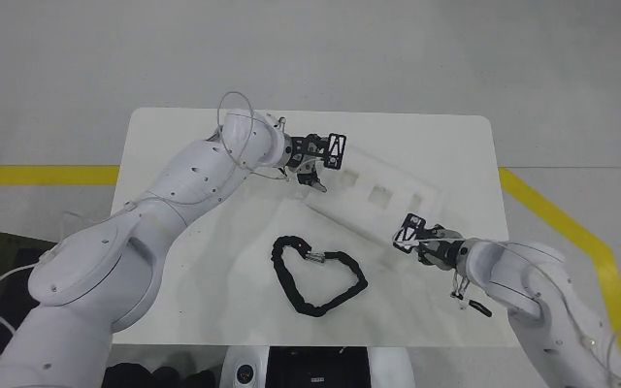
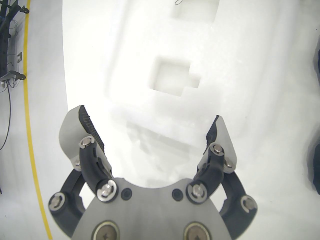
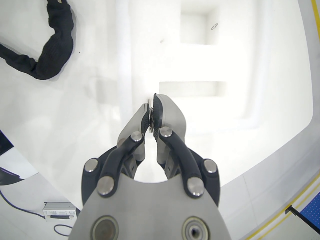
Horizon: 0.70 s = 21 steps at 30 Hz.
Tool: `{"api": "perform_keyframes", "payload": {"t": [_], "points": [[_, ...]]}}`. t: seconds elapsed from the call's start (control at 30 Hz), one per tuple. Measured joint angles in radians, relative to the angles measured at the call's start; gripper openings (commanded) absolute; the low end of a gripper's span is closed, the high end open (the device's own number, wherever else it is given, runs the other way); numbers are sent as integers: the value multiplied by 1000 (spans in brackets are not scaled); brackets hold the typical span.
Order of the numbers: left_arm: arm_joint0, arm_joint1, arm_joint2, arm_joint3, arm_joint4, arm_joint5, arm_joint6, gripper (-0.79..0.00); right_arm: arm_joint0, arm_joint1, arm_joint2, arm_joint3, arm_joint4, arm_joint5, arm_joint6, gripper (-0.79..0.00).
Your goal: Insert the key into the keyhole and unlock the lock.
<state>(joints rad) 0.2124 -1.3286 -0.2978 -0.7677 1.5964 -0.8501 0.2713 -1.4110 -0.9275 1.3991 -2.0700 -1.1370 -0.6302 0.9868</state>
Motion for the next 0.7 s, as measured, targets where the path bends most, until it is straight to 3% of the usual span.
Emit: {"api": "perform_keyframes", "payload": {"t": [0.3, 0.7], "points": [[4, -22, 0, 37, 42, -5, 29, 0, -69, 11, 128, 48, 186, -34, -133, -785], [1, -40, -15, 67, 79, 0, 59, 0, -164, 29, 289, 46, 287, -63, -160, -785]]}}
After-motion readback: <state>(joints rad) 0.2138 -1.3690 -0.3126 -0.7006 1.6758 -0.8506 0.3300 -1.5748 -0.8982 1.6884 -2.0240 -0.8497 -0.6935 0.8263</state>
